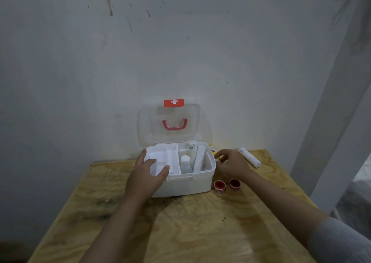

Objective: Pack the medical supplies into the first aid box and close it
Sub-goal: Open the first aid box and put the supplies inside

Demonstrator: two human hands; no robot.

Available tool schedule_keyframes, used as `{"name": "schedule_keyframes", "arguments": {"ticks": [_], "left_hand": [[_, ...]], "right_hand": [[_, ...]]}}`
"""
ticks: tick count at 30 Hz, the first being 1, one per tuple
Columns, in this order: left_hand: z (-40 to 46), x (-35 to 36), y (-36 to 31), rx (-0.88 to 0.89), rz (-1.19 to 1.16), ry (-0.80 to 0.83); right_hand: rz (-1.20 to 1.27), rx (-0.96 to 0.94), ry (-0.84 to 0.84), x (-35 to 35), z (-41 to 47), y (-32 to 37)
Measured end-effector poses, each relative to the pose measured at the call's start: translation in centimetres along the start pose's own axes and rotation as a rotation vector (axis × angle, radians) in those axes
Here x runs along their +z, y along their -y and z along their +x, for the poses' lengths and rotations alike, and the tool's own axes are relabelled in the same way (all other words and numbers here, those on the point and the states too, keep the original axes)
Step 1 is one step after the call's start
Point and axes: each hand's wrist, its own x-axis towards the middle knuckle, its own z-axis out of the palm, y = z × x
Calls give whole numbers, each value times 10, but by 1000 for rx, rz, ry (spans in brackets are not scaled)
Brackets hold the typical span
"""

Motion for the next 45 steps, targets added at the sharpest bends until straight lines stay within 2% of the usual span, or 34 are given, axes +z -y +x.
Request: {"name": "schedule_keyframes", "arguments": {"ticks": [4, 8, 11, 15, 22, 27, 30, 40, 45], "left_hand": [[0, 0, 1, 2, -5, -1], [0, 0, 1, 3, -6, -3], [0, 0, 0, -1, -8, -1], [0, 1, 1, 1, -13, -5], [2, 2, 2, -6, 4, -3], [1, 1, 2, 0, 3, -1], [1, 1, 1, -4, 2, 2], [1, 1, 2, 2, -22, 3], [0, 0, 2, 5, -28, 5]], "right_hand": [[5, 1, 27, -8, 8, -3], [-171, -53, 163, 2, 9, 1], [-303, -74, 188, 10, 10, 1], [-361, -83, 184, 9, 10, -1], [-296, -78, -29, 10, 4, -3], [-63, -57, -232, 5, 3, -12], [11, -93, -274, -5, 5, -13], [42, -347, -479, -59, -12, 27], [189, -398, -479, -65, -21, 58]]}}
